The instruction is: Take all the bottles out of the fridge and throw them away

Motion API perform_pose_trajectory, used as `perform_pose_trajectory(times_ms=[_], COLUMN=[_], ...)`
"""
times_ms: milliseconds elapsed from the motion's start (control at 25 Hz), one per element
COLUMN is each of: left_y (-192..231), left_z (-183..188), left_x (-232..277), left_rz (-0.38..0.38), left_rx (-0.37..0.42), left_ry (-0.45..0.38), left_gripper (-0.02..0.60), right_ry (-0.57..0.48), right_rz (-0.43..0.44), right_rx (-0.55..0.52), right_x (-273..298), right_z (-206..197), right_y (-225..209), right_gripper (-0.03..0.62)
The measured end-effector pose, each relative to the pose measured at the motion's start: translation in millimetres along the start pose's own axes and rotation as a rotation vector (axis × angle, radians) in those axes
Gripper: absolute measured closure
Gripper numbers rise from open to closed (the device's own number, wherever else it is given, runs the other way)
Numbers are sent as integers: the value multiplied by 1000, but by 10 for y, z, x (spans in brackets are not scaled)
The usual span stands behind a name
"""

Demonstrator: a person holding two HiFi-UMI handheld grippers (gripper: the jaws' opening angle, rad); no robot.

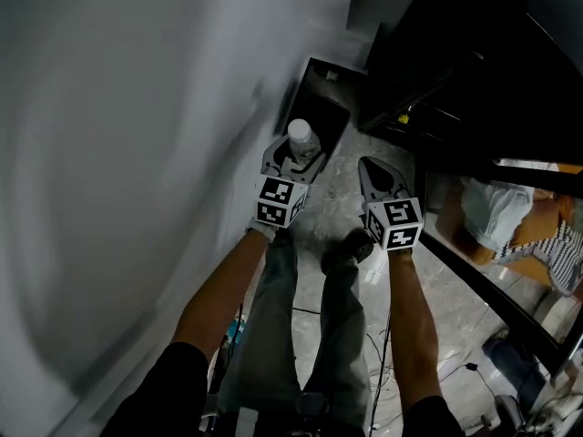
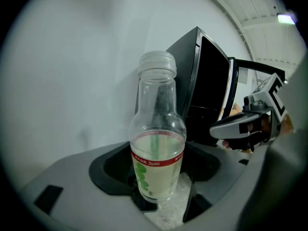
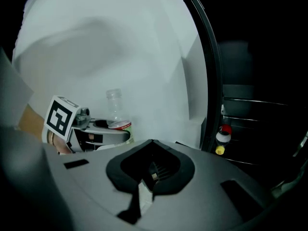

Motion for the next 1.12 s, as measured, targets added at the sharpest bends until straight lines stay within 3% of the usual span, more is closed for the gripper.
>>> perform_pose_trajectory(times_ms=[680,1120], left_y=[320,366], left_z=[139,82], left_x=[140,-53], left_rz=[-20,12], left_rx=[20,-29], left_ry=[-45,-54], left_gripper=[267,272], right_ry=[-4,8], right_rz=[6,-11], right_rx=[-24,-6], right_x=[288,112], right_z=[104,22], right_y=[180,204], right_gripper=[586,586])
Point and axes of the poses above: the fingertips, and each gripper's own axes: x forward along the fingers, y to its left, z out of its top, the point moved 8 cm from there along -x, backward along the fingers, and after that the axes turned 2 degrees about y, right-handed, at the moved point
